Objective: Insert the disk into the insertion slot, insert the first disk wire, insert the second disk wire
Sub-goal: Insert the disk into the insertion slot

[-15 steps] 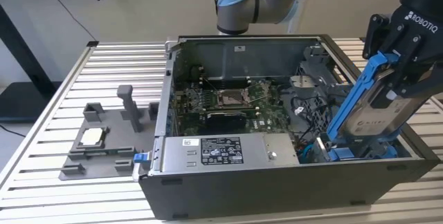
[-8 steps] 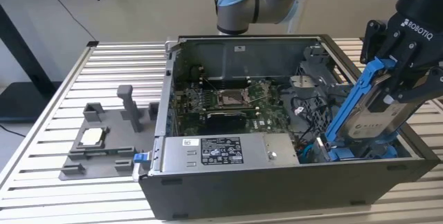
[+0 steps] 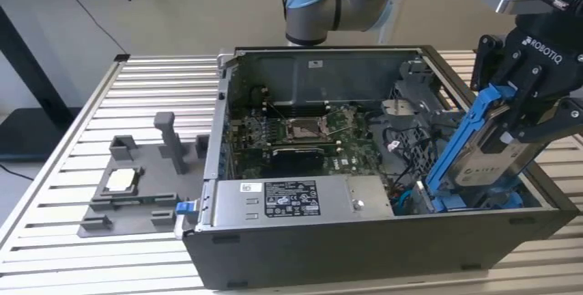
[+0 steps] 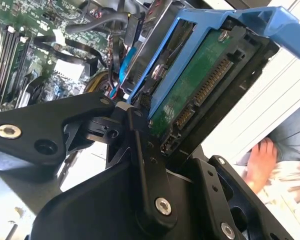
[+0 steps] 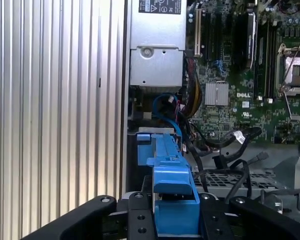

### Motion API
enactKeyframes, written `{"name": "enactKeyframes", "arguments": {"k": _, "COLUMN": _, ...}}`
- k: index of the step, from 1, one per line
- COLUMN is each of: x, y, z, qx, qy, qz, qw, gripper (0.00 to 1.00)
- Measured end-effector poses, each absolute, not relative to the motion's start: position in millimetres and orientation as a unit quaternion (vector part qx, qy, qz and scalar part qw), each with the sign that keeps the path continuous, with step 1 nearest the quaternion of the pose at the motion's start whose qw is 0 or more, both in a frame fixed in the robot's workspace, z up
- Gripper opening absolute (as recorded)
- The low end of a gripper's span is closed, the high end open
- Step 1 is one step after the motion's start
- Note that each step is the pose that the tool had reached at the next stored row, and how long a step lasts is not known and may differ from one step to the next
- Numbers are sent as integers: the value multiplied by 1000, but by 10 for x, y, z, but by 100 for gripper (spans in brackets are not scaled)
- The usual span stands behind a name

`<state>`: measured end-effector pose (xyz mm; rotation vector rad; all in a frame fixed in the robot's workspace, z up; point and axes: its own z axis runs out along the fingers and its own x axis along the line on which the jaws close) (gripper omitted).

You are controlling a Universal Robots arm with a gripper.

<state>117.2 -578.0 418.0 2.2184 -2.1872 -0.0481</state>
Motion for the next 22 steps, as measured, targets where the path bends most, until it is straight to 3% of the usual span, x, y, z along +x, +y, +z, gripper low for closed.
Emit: {"name": "enactKeyframes", "arguments": {"k": 22, "x": 1225, "y": -5772, "z": 3915, "qx": 713, "qy": -700, "qz": -25, "qw": 3, "gripper": 33}}
